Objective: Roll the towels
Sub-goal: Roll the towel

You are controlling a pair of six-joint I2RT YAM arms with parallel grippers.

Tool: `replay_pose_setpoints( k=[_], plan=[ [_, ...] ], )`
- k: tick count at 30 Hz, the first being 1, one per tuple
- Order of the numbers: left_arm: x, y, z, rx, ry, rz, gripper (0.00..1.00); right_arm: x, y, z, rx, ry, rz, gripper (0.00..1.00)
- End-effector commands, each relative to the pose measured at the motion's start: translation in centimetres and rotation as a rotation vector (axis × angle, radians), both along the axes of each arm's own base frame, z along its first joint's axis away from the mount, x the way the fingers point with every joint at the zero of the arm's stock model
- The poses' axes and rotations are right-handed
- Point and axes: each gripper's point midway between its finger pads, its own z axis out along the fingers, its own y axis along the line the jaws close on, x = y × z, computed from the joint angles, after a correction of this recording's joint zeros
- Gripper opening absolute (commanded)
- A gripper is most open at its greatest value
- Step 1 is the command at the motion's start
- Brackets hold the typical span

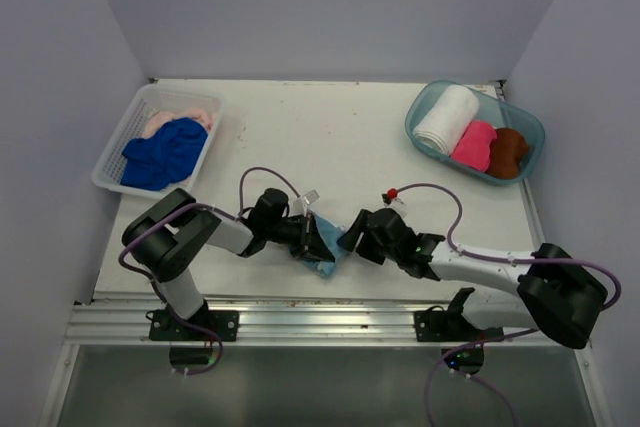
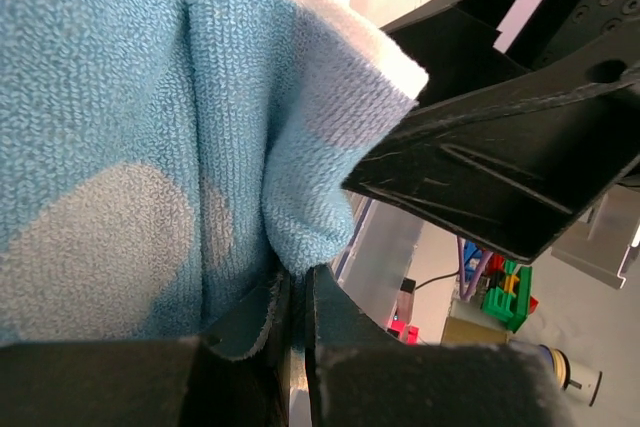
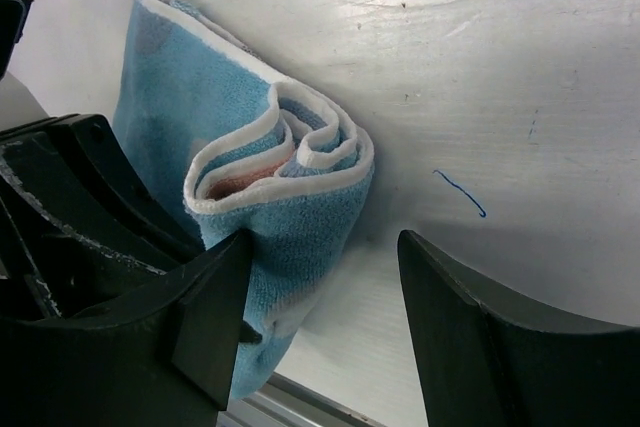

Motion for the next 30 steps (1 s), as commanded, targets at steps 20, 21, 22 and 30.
replay_pose_setpoints(
  k=[20,21,22,30],
  plan=[
    [0.9,0.1,1.6,-0.095,-0.020,-0.019,0.02,2.5,2.6,-0.5,0.044,0.053,-0.111,0.00],
    [1.1,0.0,1.8,-0.094,-0.029,-0.022,0.06,2.7,2.3,-0.5,0.022,0.053,-0.118,0.00],
    [0.9,0.2,1.7,-0.077,-0.018,-0.026,0.12,2.1,1.4,-1.2,-0.044,0.081,-0.116,0.00],
    [1.7,1.6,3.5,0.078,-0.156,-0.054,0.53,1.8,-0.7,-0.2,-0.279,0.154,-0.104,0.00]
  ],
)
